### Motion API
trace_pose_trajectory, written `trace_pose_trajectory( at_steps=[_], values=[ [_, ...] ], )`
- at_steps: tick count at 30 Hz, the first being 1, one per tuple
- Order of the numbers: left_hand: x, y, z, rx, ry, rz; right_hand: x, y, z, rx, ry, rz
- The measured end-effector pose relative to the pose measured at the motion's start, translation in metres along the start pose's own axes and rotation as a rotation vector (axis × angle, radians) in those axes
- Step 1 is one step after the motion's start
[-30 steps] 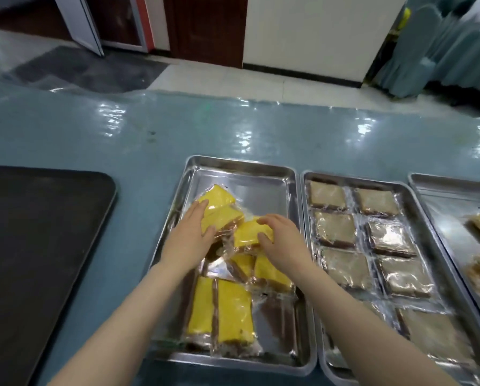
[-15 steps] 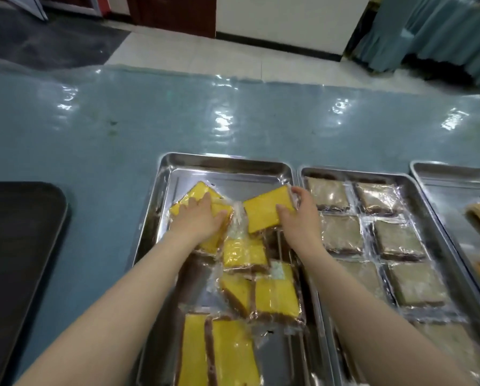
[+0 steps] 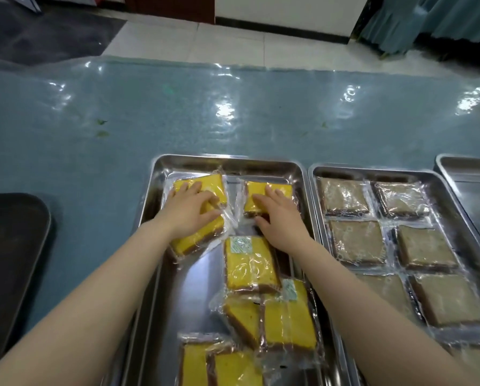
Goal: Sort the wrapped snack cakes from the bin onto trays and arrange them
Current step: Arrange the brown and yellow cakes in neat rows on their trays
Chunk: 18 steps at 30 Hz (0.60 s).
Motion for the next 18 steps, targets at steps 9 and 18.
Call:
trace_pose_trajectory(
  at_steps=[9,18],
  values=[
    [-0.001,-0.003,-0.003,-0.063,0.013,-0.106,0.013,0.017,0.001,-0.202,-0.041,0.133],
    [0.007,0.035,-0.020,0.204,-0.124,-0.180,0.016,0.026,-0.005,-0.220,-0.002,0.269]
  ],
)
Point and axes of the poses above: each hand's wrist, its own x-axis towards the middle knuckle, its own y-axis out of the palm, z = x × y, the point moved 4 cm from there along x, towards the middle knuckle, and after that the axes turned 10 degrees about -y, right-handed, at the moved point
